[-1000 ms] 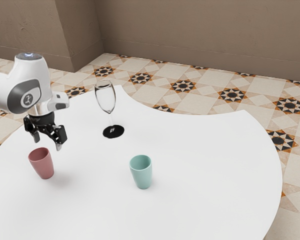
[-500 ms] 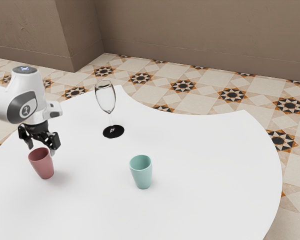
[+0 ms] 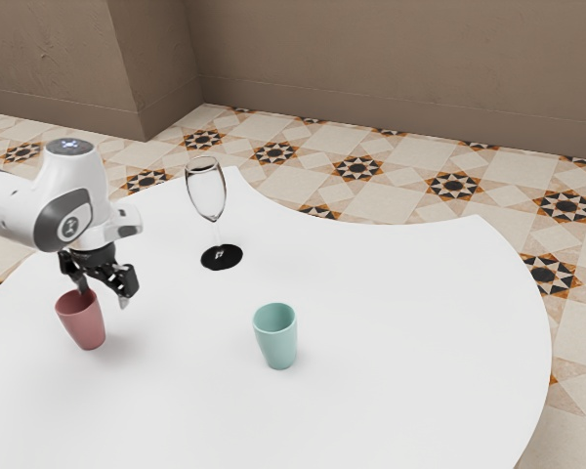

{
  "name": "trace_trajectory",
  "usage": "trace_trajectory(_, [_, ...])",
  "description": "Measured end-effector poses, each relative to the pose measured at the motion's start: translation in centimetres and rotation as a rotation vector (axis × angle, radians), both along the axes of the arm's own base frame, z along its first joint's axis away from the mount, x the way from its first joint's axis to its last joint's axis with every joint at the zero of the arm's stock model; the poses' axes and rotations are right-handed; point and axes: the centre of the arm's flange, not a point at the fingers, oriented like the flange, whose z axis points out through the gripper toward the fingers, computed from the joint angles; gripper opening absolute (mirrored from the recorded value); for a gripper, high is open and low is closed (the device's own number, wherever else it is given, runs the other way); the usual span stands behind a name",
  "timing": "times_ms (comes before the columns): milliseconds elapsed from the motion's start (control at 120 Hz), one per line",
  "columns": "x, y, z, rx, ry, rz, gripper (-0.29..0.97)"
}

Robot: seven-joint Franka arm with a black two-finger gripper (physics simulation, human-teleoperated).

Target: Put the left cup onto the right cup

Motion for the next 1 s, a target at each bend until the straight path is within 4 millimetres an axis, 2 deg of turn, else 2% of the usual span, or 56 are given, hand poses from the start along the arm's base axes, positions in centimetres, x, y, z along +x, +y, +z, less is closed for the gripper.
trace_trajectory(200, [-0.1, 0.3, 0.3, -0.002, -0.007, 0.014, 0.68])
trace_trajectory(408, [-1.6, 1.5, 0.2, -0.009, -0.004, 0.052, 0.68])
trace_trajectory(633, [-2.0, 2.9, -1.2, -0.012, 0.015, 0.086, 0.68])
trace_trajectory(717, [-1.8, 2.6, -1.9, -0.012, 0.020, 0.080, 0.68])
trace_trajectory(883, [-0.9, 0.6, -2.7, -0.012, 0.021, 0.040, 0.68])
trace_trajectory(1000, [-0.7, 0.7, -3.6, -0.012, 0.024, 0.041, 0.64])
